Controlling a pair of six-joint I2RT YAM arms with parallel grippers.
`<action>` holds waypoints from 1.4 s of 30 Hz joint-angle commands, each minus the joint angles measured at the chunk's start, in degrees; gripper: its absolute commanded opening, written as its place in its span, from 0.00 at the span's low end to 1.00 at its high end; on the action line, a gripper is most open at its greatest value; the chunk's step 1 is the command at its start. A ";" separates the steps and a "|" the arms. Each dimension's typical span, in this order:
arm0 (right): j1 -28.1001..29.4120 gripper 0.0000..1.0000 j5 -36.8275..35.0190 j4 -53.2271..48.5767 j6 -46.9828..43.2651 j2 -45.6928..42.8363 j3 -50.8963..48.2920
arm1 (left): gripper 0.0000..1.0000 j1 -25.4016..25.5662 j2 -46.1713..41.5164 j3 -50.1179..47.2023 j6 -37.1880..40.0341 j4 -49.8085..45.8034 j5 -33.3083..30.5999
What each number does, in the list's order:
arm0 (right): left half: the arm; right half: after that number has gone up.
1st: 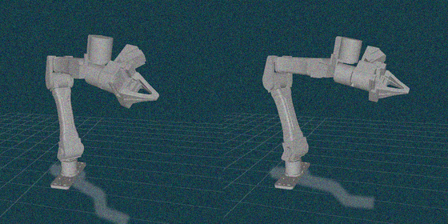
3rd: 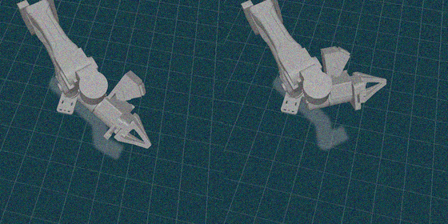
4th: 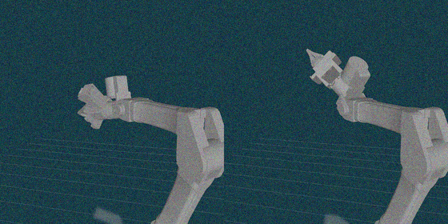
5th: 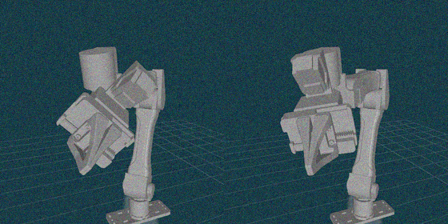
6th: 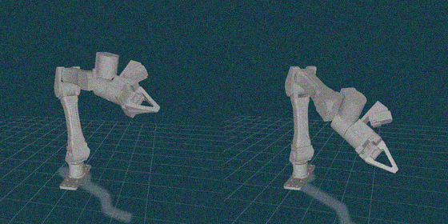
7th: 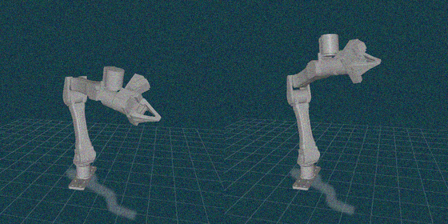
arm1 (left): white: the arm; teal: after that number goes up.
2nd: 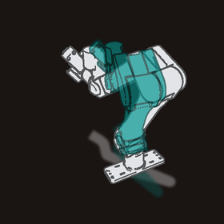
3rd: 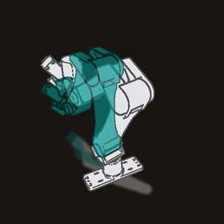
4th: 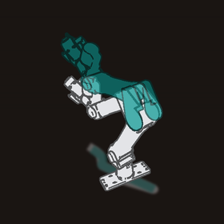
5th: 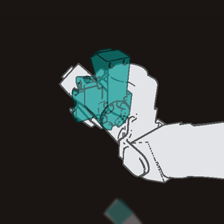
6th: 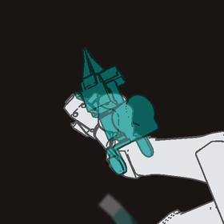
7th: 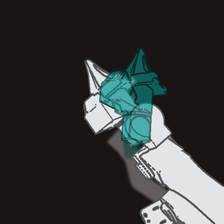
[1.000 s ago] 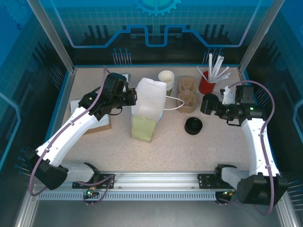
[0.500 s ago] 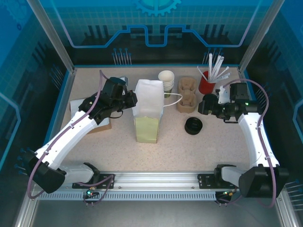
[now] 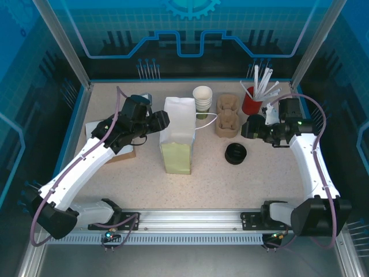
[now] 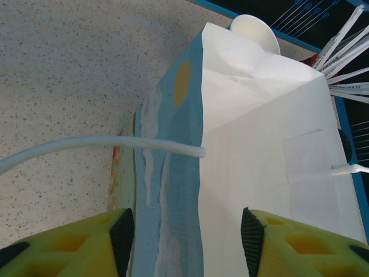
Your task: Pack the takeout coffee
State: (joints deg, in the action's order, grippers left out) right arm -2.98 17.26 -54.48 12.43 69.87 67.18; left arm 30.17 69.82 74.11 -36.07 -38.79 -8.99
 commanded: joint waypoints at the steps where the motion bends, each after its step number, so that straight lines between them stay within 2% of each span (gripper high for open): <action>1: 1.01 0.95 -0.76 -1.69 -1.15 1.25 2.15 | 0.59 0.24 -2.70 2.58 0.09 -1.20 -1.43; 10: 5.04 0.85 -4.23 -2.43 -1.65 8.51 7.33 | 0.70 0.08 -6.75 3.23 -0.31 0.10 -0.63; 15: 7.50 0.79 -6.77 -2.64 -1.87 15.27 12.25 | 0.80 0.09 -10.48 2.53 0.05 3.37 1.08; 21: 9.66 0.68 -10.93 -3.83 -2.26 24.63 19.83 | 0.87 0.10 -14.90 0.65 1.85 7.50 3.11; 28: 10.98 0.57 -17.18 -6.51 -2.83 34.29 27.55 | 0.89 0.12 -19.60 -1.60 4.91 10.02 3.13; 36: 12.15 0.46 -20.34 -7.58 -3.25 41.64 32.54 | 0.90 0.08 -22.24 -3.46 8.30 11.96 3.70; 42: 13.05 0.43 -22.11 -8.34 -3.13 44.77 35.09 | 0.90 0.11 -21.85 -3.27 8.64 11.71 3.71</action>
State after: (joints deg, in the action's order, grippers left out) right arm 9.10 -2.94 -60.66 9.41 113.40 100.05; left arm 30.17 48.27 71.09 -29.41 -28.93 -6.11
